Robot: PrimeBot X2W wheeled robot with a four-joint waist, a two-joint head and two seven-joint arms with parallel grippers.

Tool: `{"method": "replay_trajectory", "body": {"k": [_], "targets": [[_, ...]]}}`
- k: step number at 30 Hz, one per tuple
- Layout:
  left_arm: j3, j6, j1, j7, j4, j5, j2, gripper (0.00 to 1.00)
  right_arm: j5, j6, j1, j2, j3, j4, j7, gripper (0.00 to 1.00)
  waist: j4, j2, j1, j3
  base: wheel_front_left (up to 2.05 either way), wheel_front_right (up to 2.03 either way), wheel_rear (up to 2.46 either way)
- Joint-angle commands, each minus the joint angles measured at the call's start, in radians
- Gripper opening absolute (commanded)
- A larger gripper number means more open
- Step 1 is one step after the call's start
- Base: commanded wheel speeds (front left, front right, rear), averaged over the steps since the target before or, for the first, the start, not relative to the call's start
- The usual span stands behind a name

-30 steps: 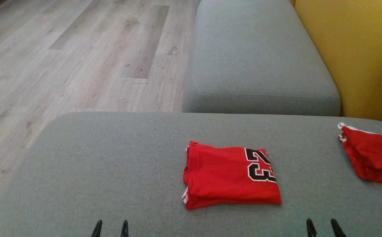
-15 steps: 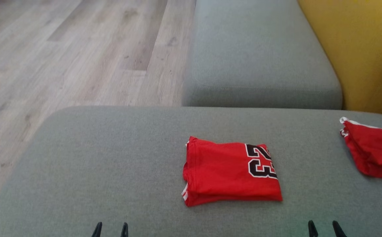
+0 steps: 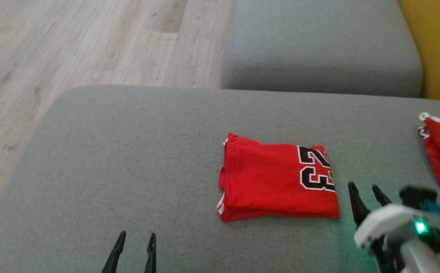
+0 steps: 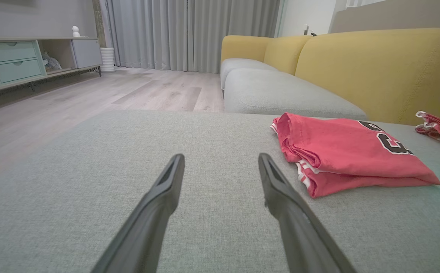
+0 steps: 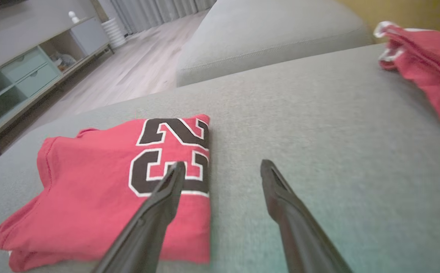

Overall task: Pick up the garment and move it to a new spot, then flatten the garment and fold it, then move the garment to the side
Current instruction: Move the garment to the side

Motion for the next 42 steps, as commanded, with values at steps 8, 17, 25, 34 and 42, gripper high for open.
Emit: {"method": "replay_trajectory", "body": {"k": [8,17,25,34,42], "targets": [[-0.017,0.001,-0.089,-0.008,-0.025,0.005,-0.014,1.00,0.045,0.007,-0.214,-0.046,0.061,0.172,0.120,1.00,0.055,0.0000,-0.0003,0.069,0.00,0.00,0.00],[-0.030,0.017,-0.110,-0.008,-0.014,-0.006,-0.014,1.00,0.100,0.007,-0.281,-0.011,0.137,0.322,0.103,0.00,0.063,0.0000,-0.0003,0.092,0.00,0.00,0.00],[-0.039,0.031,-0.125,-0.008,-0.024,-0.028,-0.014,1.00,0.099,0.007,-0.396,-0.094,0.206,0.331,0.041,0.00,-0.013,0.0000,-0.0003,0.128,0.00,0.00,0.00],[-0.070,0.045,-0.188,-0.008,-0.039,-0.037,-0.014,1.00,0.059,0.007,-0.609,-0.272,0.253,0.286,0.083,0.00,-0.116,0.0000,-0.0003,0.224,0.00,0.00,0.00],[-0.086,0.056,-0.247,-0.008,-0.044,-0.055,-0.014,1.00,0.016,0.007,-0.732,-0.444,0.226,0.224,0.187,0.00,-0.176,0.0000,-0.0003,0.288,0.00,0.00,0.00]]}}
